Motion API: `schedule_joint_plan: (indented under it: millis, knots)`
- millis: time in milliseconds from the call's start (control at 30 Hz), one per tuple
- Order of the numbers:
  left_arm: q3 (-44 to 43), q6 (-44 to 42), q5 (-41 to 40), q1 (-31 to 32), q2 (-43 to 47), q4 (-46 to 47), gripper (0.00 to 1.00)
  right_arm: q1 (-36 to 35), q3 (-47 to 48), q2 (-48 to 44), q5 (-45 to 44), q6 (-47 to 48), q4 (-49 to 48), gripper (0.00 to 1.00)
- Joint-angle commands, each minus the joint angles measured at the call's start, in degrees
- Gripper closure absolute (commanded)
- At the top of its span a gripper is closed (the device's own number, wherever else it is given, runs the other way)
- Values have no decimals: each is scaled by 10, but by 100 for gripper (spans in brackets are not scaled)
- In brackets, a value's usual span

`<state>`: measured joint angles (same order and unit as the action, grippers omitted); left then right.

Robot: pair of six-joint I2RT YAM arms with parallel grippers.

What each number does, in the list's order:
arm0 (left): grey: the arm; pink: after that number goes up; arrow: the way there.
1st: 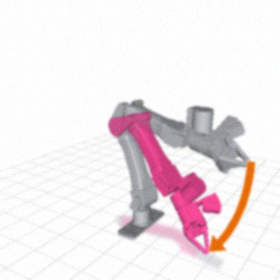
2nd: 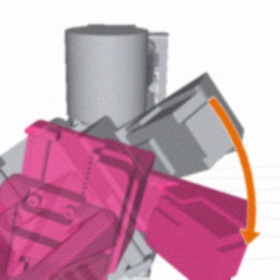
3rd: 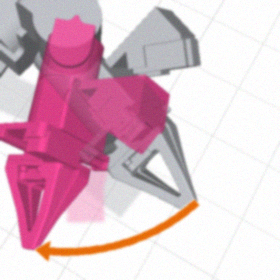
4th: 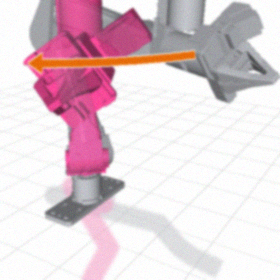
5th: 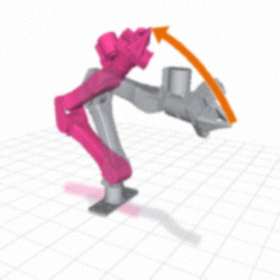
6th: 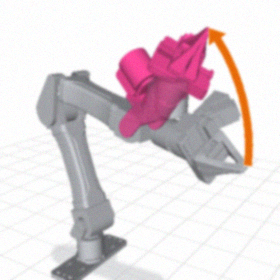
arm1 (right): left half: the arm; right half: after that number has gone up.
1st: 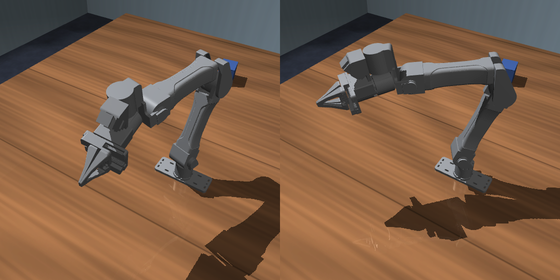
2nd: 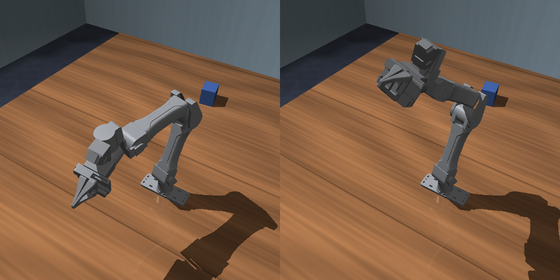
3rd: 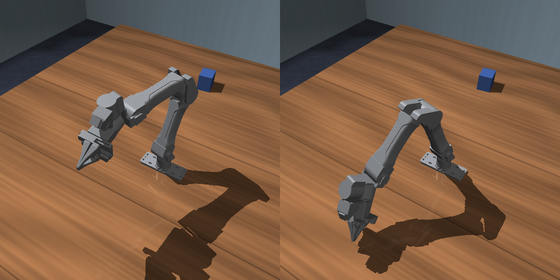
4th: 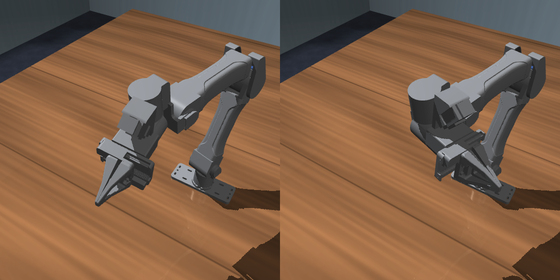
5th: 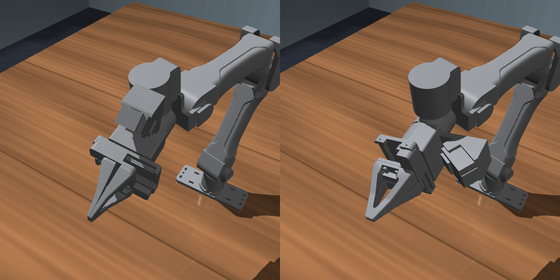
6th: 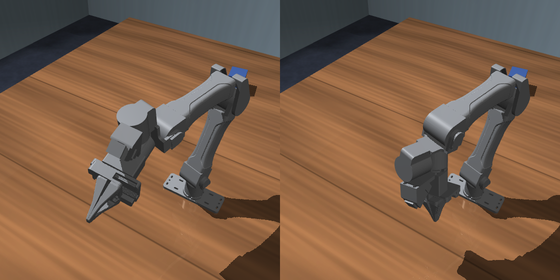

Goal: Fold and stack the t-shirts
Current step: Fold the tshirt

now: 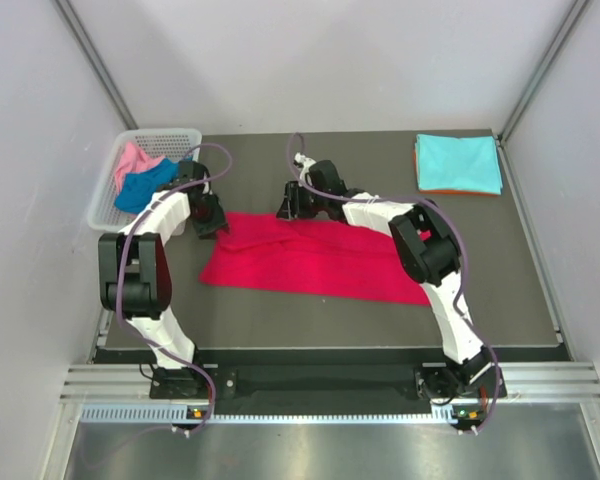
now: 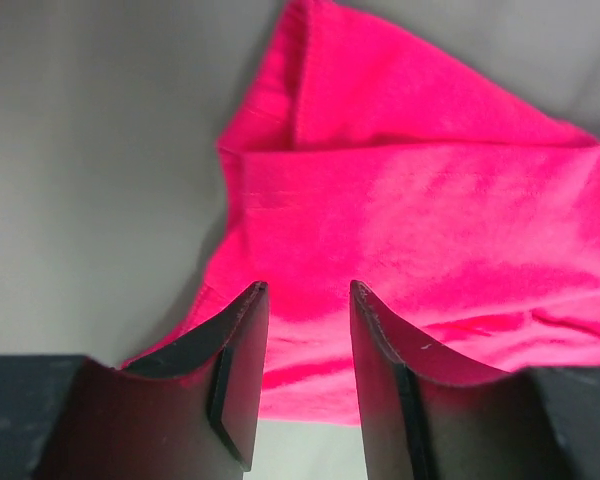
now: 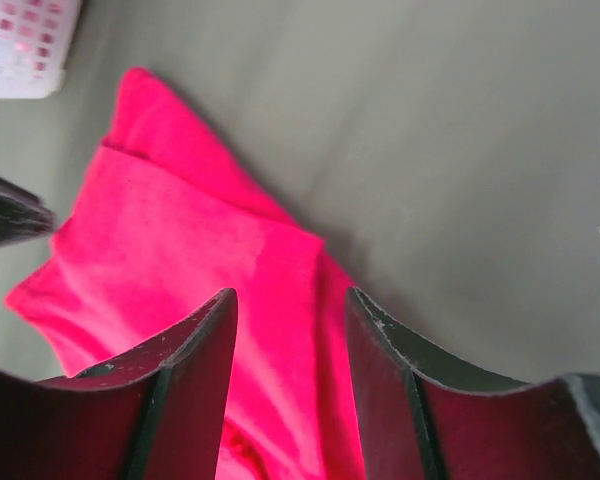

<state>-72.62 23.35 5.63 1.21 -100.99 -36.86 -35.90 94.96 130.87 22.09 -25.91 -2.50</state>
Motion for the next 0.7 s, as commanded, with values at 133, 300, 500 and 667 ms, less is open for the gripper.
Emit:
schedule_joint_plan:
  millis: [133, 300, 500, 667]
  knots:
    - [-11, 21, 50, -48, 8, 35, 57, -7, 86, 47, 8, 36, -5, 53]
    - [3, 22, 57, -50, 18, 46, 58, -8, 99, 63, 18, 39, 0, 59]
    - [-3, 20, 85, -50, 3, 38, 62, -9, 70, 46, 12, 31, -18, 79]
    - [22, 27, 113, -49, 5, 56, 62, -9, 60, 33, 7, 31, -29, 98]
